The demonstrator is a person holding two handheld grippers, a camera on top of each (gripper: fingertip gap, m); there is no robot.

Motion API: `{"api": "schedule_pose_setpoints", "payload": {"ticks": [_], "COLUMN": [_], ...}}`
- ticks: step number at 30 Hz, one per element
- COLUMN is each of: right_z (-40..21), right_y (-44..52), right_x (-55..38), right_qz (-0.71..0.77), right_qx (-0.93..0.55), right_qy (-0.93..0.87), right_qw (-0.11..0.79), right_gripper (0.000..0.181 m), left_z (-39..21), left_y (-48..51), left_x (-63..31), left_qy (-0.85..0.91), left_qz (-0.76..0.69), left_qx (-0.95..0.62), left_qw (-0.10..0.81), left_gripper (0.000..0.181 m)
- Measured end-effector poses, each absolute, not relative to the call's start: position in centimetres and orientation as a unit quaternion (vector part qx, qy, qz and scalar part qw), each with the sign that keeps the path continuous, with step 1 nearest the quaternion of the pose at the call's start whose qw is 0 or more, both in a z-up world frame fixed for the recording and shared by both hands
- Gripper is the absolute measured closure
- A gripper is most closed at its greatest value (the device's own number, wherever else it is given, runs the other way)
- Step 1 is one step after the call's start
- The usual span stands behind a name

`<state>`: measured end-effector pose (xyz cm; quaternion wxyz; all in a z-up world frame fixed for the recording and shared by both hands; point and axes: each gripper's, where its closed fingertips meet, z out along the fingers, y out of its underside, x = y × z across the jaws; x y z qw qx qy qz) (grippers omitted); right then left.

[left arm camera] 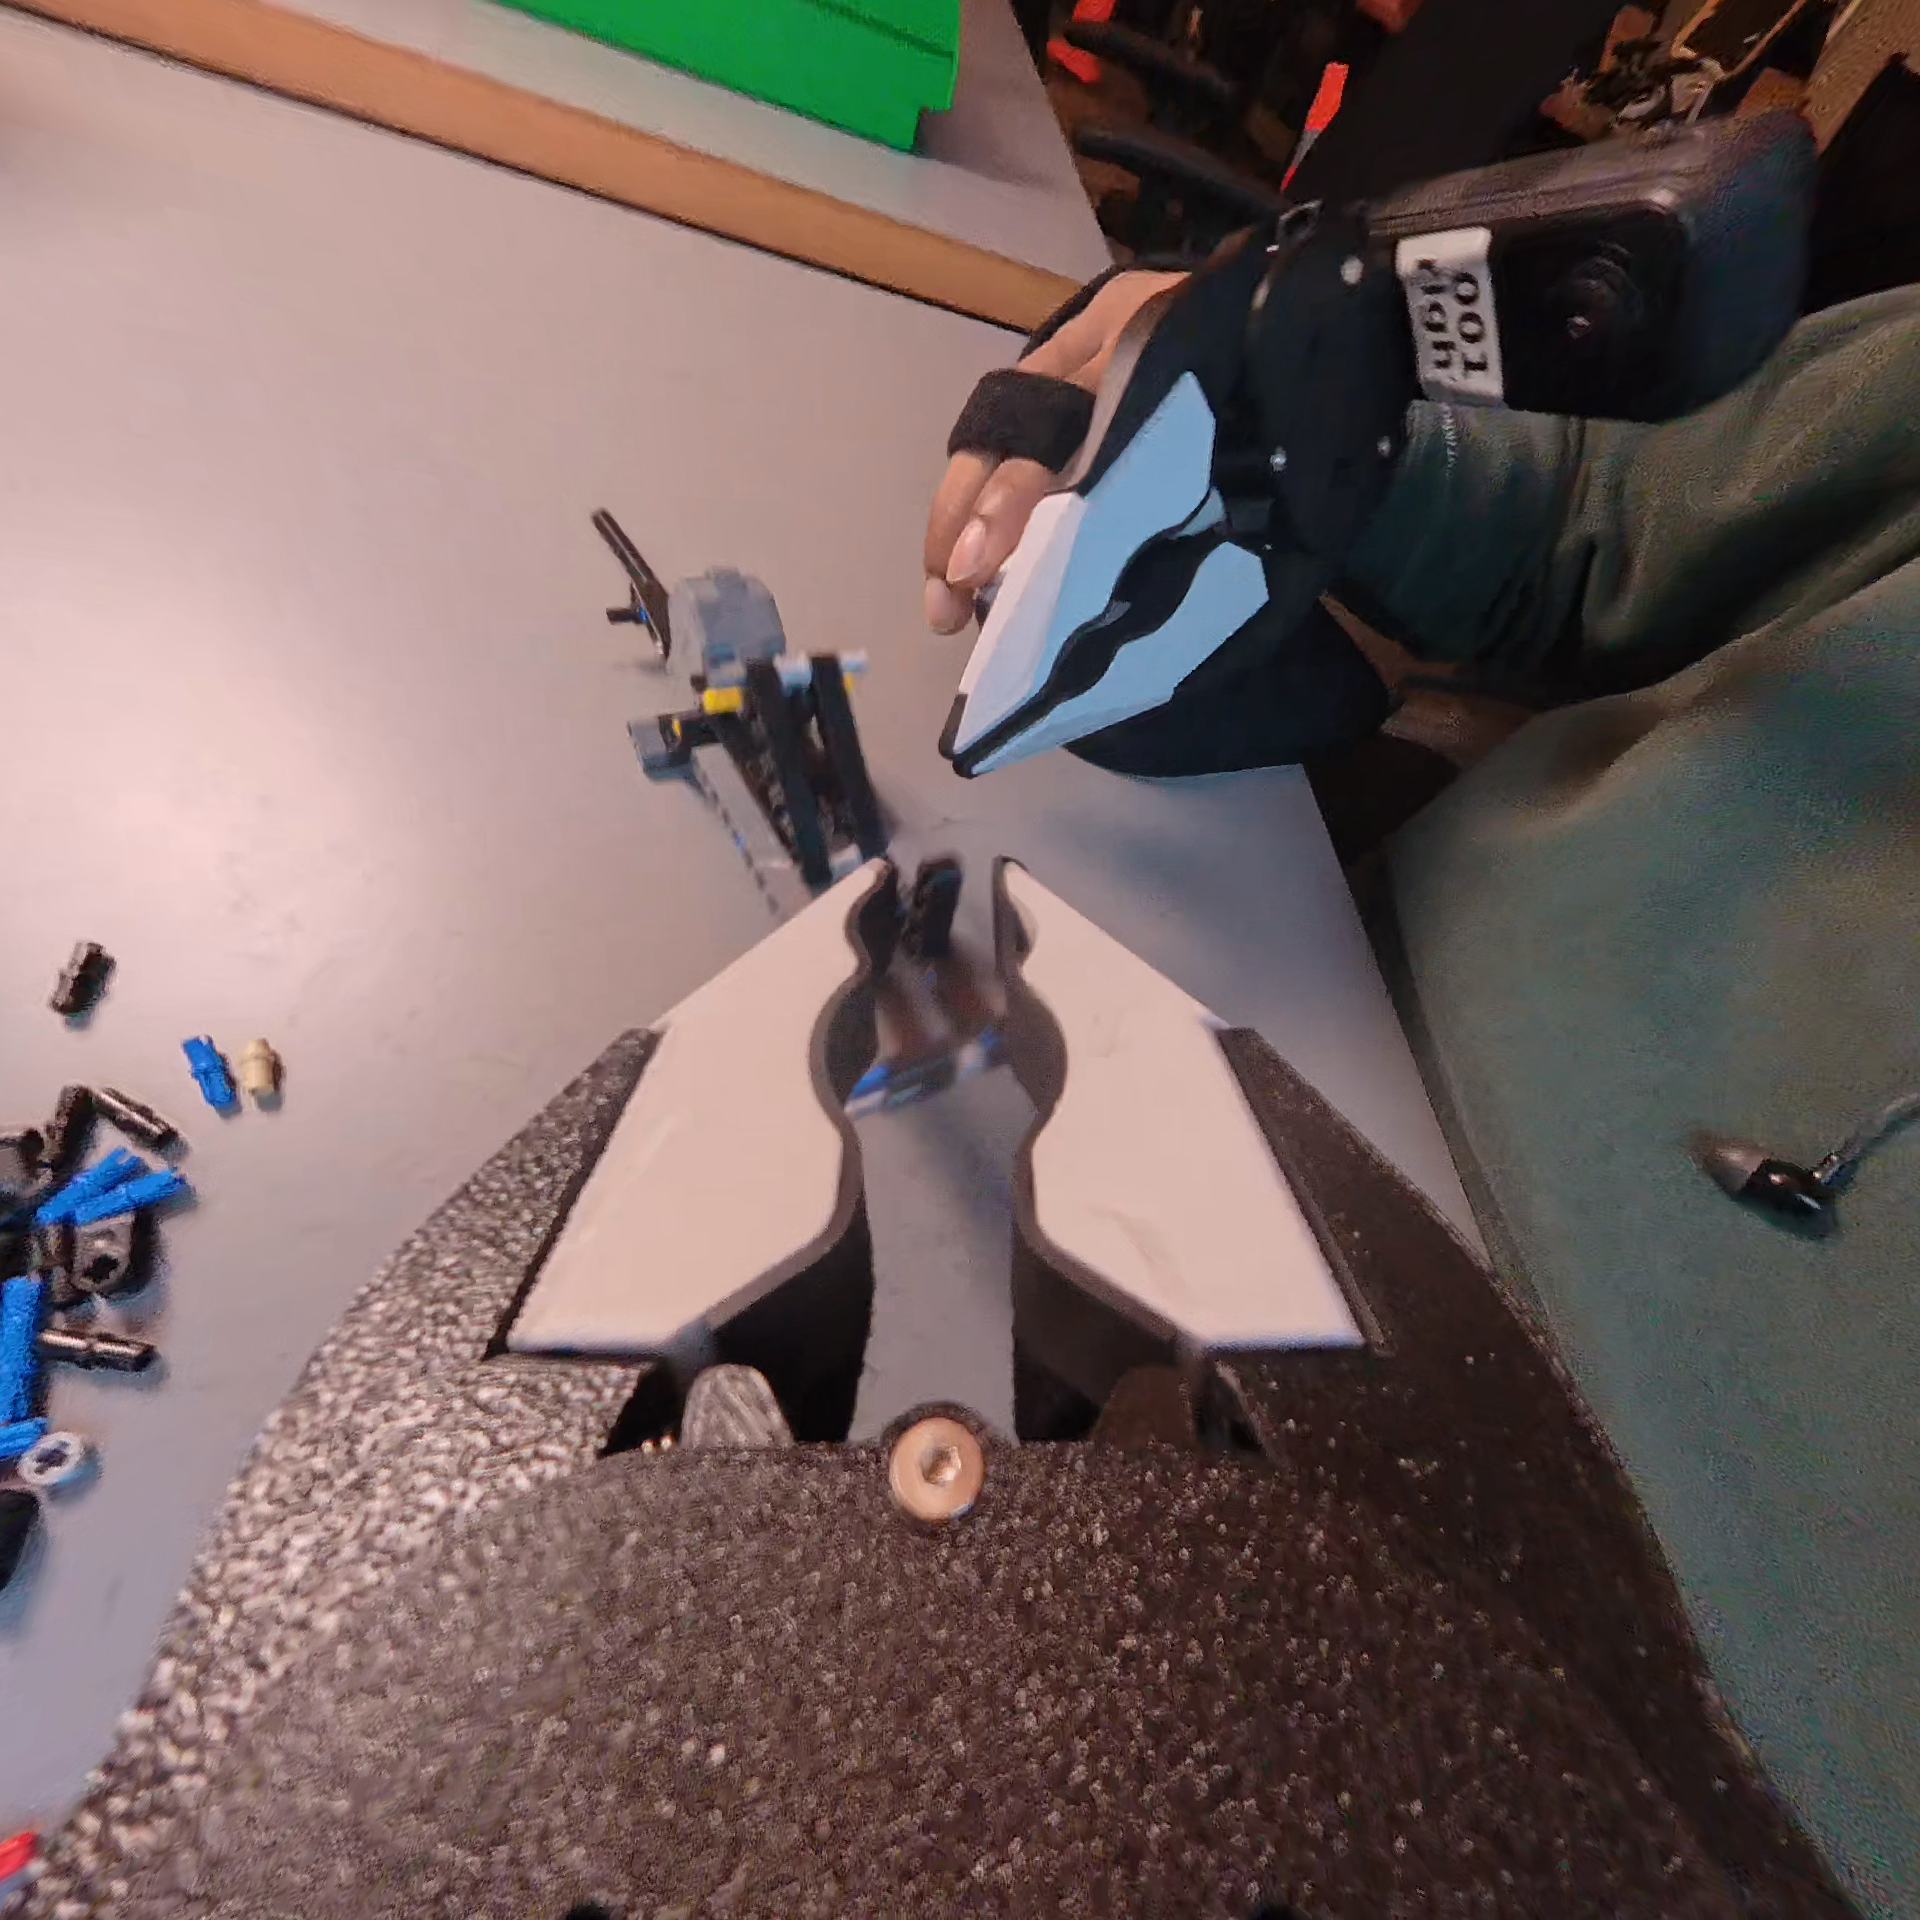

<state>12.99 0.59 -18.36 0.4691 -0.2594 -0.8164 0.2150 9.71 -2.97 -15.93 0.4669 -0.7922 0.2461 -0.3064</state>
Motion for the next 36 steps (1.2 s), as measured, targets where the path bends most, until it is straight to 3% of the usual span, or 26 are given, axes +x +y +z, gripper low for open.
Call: {"api": "schedule_pose_setpoints", "payload": {"ticks": [2,7,13,18,23,32,36], "right_z": [-17.9,-18.0,-20.3,-23.3,-23.4,-20.2,-18.2], "right_y": [0.4,0.6,-1.8,-1.0,-0.1,-0.2,-1.7], "right_x": [13.3,12.8,10.3,9.4,8.3,9.3,10.9], "right_qz": [0.238,0.217,0.139,-0.002,-0.068,0.121,0.211], "right_qx": [-0.281,-0.259,-0.189,-0.129,-0.108,-0.224,-0.266], "right_qy": [-0.818,-0.829,-0.869,-0.925,-0.939,-0.959,-0.940], "right_qw": [0.441,0.446,0.435,0.358,0.319,0.125,-0.023], "right_gripper": [0.181,0.181,0.171,0.166,0.172,0.173,0.173], "left_z": [-14.6,-18.5,-20.8,-20.9,-20.9,-19.5,-18.4], "left_y": [-4.0,-4.8,-5.1,-5.5,-5.9,-5.2,-4.2], "left_x": [10.0,8.5,7.9,6.7,6.5,7.0,7.6], "left_qy": [0.290,0.383,0.382,0.389,0.394,0.393,0.378], "left_qz": [-0.286,-0.097,-0.073,-0.036,-0.031,0.010,0.033], "left_qx": [-0.773,-0.806,-0.822,-0.827,-0.825,-0.794,-0.776], "left_qw": [0.487,0.441,0.416,0.403,0.404,0.464,0.503], "left_gripper": [0.146,0.134,0.132,0.133,0.133,0.133,0.151]}}
